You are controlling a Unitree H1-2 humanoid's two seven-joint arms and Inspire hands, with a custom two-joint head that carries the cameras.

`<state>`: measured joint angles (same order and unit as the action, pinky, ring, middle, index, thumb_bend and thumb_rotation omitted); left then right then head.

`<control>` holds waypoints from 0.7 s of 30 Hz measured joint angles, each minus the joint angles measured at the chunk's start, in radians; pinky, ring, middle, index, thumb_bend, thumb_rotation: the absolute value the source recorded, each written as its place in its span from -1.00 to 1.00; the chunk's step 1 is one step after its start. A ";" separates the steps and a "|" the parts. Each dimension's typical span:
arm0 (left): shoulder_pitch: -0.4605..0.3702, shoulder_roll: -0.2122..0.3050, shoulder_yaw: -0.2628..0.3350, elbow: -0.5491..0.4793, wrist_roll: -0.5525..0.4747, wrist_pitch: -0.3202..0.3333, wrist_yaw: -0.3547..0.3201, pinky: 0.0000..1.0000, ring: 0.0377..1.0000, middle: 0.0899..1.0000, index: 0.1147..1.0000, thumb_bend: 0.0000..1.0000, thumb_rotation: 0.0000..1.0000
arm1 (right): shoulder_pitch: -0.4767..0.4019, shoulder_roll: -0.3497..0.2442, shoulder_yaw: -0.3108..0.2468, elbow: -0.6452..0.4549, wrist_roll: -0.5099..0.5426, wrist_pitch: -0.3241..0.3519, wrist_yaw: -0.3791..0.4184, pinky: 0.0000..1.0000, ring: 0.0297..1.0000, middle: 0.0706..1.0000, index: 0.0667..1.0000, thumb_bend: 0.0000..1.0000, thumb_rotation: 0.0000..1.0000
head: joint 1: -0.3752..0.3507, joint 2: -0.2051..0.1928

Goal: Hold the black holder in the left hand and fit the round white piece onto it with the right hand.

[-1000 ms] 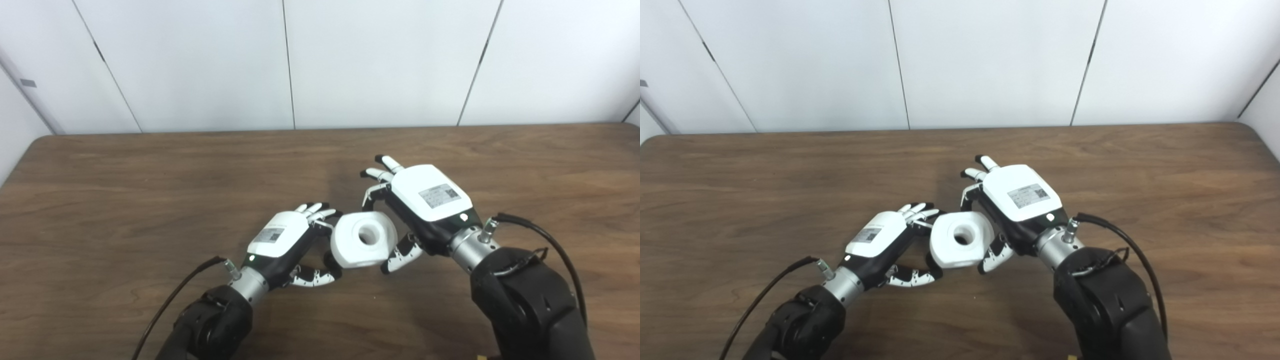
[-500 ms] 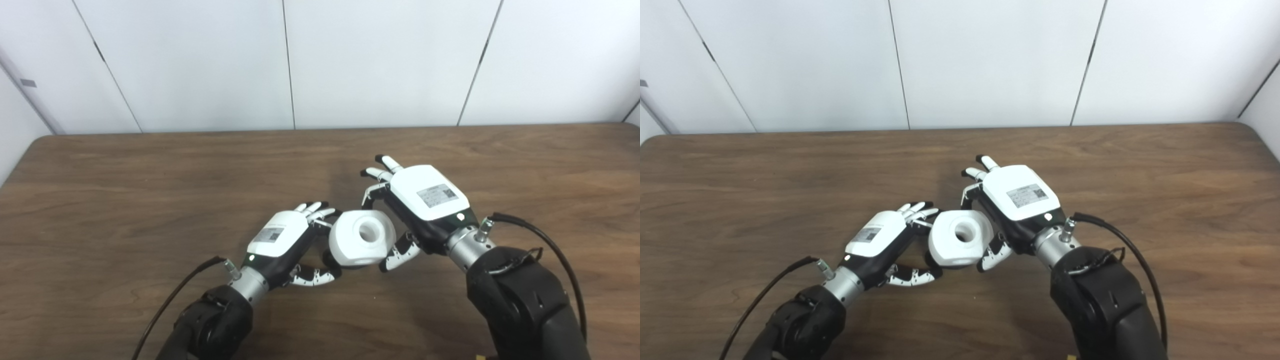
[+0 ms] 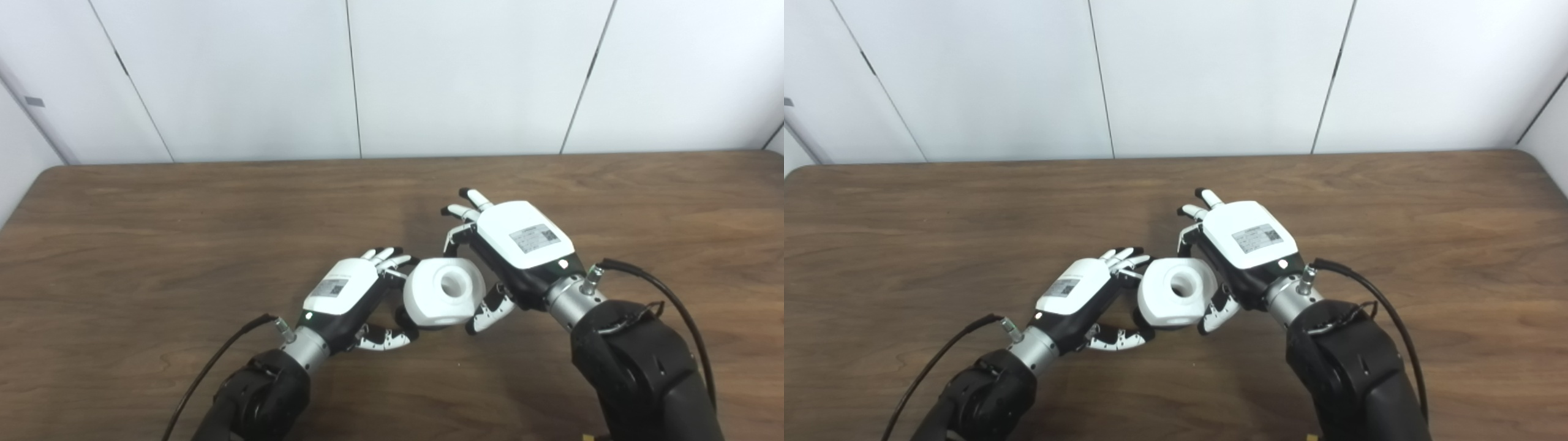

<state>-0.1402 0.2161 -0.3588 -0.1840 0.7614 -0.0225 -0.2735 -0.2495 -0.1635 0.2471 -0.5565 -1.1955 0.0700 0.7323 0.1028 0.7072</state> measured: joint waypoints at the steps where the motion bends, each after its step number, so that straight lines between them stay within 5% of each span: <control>1: 0.000 -0.001 -0.001 0.001 0.000 0.000 0.001 1.00 0.94 0.79 -0.17 0.03 -0.90 | 0.000 0.000 0.000 -0.002 0.000 0.000 0.003 0.60 0.98 0.79 -0.11 0.03 -0.72 | 0.000 -0.002; 21: -0.002 -0.009 -0.009 0.010 0.001 -0.002 0.005 1.00 0.95 0.80 -0.17 0.03 -0.90 | 0.000 0.002 0.002 -0.037 -0.003 0.000 0.049 0.56 0.96 0.78 -0.11 0.03 -0.73 | 0.005 -0.011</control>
<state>-0.1424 0.2067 -0.3678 -0.1744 0.7620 -0.0245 -0.2687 -0.2499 -0.1616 0.2493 -0.5933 -1.1981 0.0701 0.7816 0.1074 0.6964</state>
